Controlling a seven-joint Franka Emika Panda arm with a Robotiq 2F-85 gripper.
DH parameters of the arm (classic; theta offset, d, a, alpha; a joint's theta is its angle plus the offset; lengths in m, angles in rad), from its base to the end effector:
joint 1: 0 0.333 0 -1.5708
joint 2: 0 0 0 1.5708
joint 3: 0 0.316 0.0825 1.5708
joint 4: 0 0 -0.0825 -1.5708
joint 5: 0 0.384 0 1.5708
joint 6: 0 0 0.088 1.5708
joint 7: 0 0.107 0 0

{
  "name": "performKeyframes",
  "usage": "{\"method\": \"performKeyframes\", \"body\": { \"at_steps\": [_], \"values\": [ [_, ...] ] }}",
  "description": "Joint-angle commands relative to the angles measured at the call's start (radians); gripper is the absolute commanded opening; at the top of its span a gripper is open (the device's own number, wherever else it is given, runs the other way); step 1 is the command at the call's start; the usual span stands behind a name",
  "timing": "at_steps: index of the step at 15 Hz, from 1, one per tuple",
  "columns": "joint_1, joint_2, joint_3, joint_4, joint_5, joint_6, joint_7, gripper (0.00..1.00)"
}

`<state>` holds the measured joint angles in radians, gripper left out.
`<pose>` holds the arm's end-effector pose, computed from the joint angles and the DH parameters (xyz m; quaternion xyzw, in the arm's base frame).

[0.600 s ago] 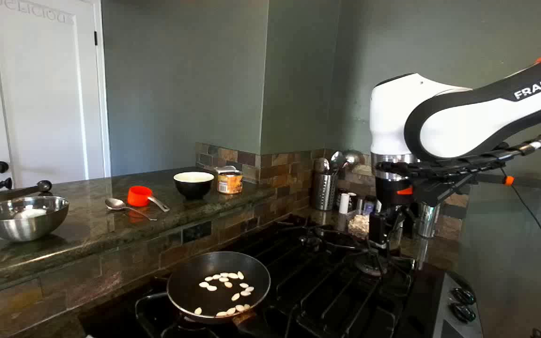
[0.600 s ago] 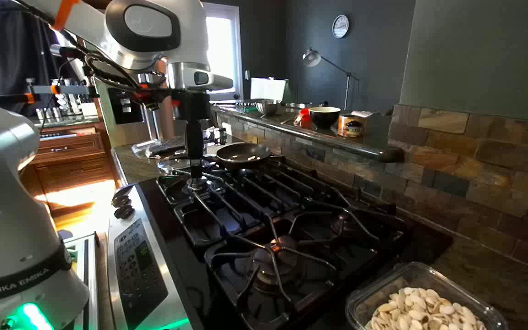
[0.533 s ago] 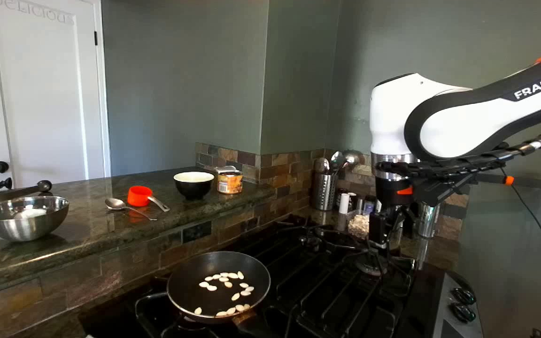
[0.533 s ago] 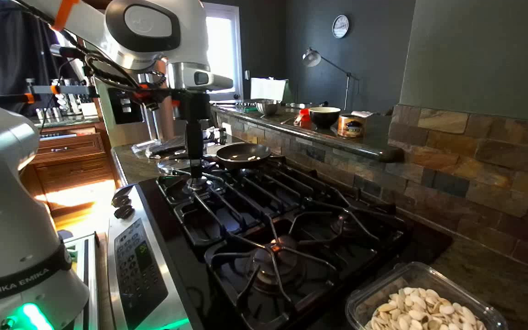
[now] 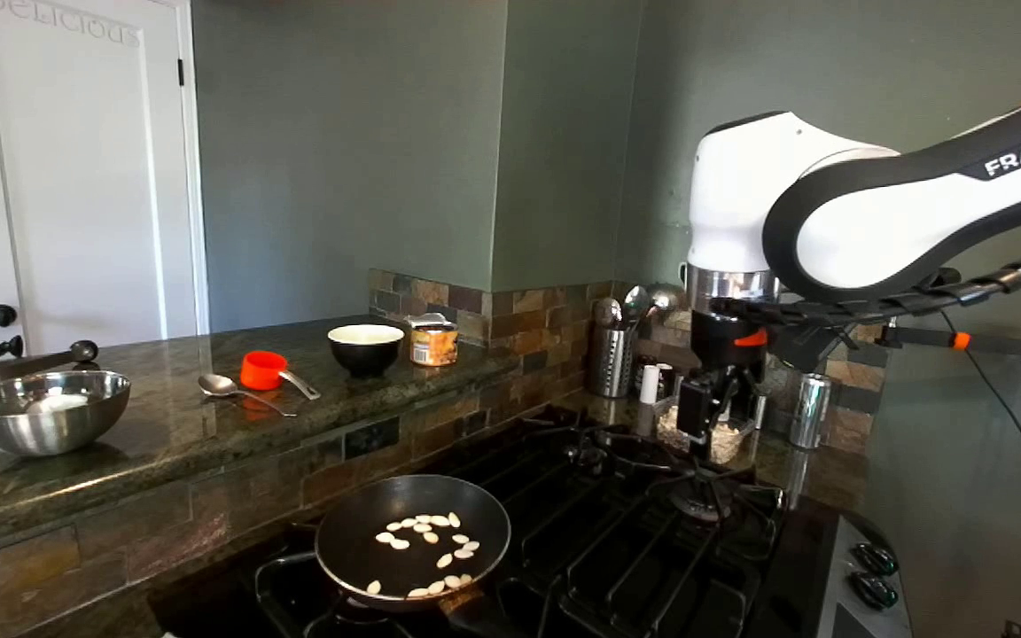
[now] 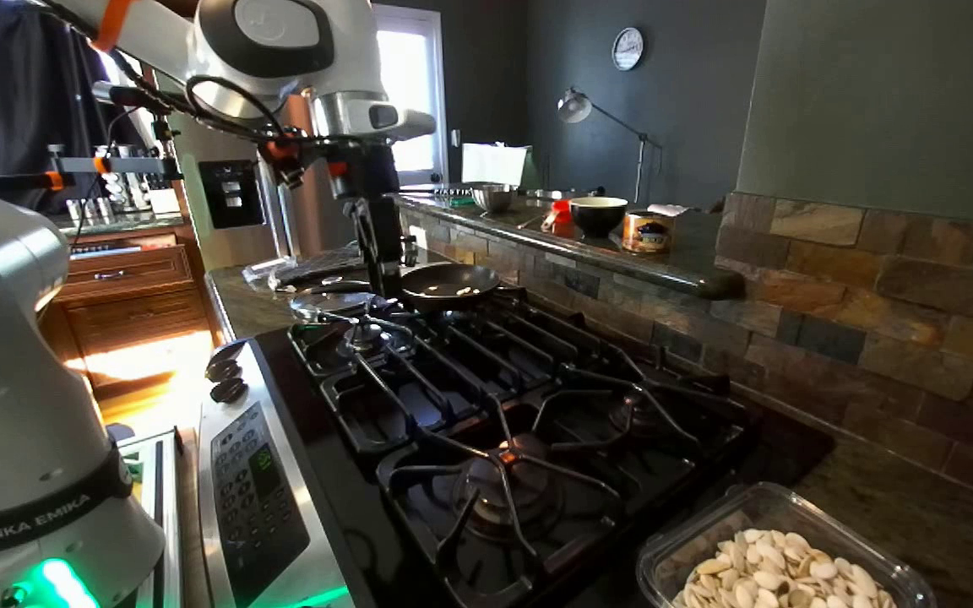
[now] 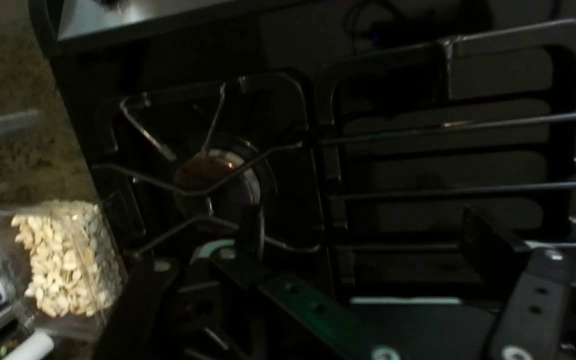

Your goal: Use the silver spoon to put some contents from the pan in the black and white bowl then place the spoon back on the counter.

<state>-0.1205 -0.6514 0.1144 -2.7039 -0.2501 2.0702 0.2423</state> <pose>0.3431 -0.0165 0.4251 0.9867 -0.0752 0.0205 0.1428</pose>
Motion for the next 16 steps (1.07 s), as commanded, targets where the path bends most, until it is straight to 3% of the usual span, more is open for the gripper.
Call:
{"method": "performKeyframes", "body": {
  "at_steps": [1,6,10,13,16],
  "values": [
    [0.034,0.039,0.048,0.106,-0.093,0.017,-0.031,1.0],
    [0.082,0.158,0.107,0.282,-0.22,0.09,-0.09,1.0],
    [0.111,0.281,0.115,0.391,-0.305,0.282,-0.137,1.0],
    [0.151,0.389,0.099,0.465,-0.243,0.439,-0.18,1.0],
    [0.196,0.492,0.109,0.547,-0.157,0.441,-0.202,1.0]
  ]
}}
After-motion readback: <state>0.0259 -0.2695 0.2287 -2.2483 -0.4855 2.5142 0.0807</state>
